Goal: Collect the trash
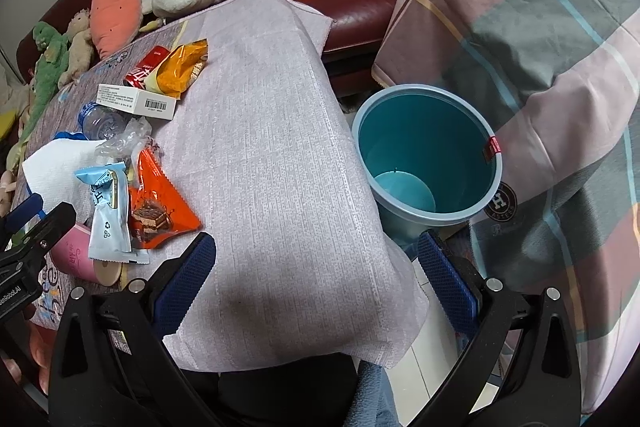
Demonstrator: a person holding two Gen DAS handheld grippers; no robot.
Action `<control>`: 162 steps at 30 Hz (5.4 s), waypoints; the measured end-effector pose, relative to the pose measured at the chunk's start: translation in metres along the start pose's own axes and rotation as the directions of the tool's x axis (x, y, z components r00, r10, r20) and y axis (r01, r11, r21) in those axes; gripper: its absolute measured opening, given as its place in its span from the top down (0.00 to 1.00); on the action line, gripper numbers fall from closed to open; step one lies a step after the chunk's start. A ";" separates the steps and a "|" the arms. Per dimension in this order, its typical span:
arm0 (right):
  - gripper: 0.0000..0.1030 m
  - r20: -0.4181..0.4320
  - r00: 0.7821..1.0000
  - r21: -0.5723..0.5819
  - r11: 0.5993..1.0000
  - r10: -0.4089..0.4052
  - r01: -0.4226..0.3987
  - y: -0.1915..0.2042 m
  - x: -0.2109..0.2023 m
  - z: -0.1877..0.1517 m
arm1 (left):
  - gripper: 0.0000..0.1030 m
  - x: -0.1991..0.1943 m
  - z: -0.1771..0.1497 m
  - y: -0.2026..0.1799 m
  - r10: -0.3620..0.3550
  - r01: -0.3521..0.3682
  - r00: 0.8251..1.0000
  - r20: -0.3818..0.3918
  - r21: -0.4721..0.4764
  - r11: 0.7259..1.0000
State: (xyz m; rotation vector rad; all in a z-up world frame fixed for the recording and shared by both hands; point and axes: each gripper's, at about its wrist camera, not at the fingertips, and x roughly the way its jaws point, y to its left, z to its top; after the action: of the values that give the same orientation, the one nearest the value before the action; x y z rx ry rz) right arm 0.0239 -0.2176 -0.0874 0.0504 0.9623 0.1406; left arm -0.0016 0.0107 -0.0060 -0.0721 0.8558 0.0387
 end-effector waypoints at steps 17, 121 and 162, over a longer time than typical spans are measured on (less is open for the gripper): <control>0.06 0.012 1.000 -0.013 1.000 0.015 -0.015 0.000 -0.006 0.004 | 0.03 -0.003 0.001 0.010 0.012 -0.013 1.000 -0.026 -0.038 0.999; 0.06 -0.139 0.961 -0.125 0.958 0.240 -0.257 0.032 0.072 0.048 | 0.43 0.049 -0.023 0.054 -0.025 -0.088 0.963 -0.268 -0.400 0.912; 0.39 -0.245 0.966 -0.597 0.772 0.084 -0.219 0.250 0.115 0.147 | 0.36 0.027 0.086 0.203 -0.116 0.121 0.993 0.034 -0.357 0.926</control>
State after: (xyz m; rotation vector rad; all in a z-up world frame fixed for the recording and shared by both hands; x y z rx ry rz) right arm 0.1850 0.0491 -0.0707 -0.5113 1.0782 0.6236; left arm 0.0681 0.2200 0.0205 -0.4670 0.8229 0.0817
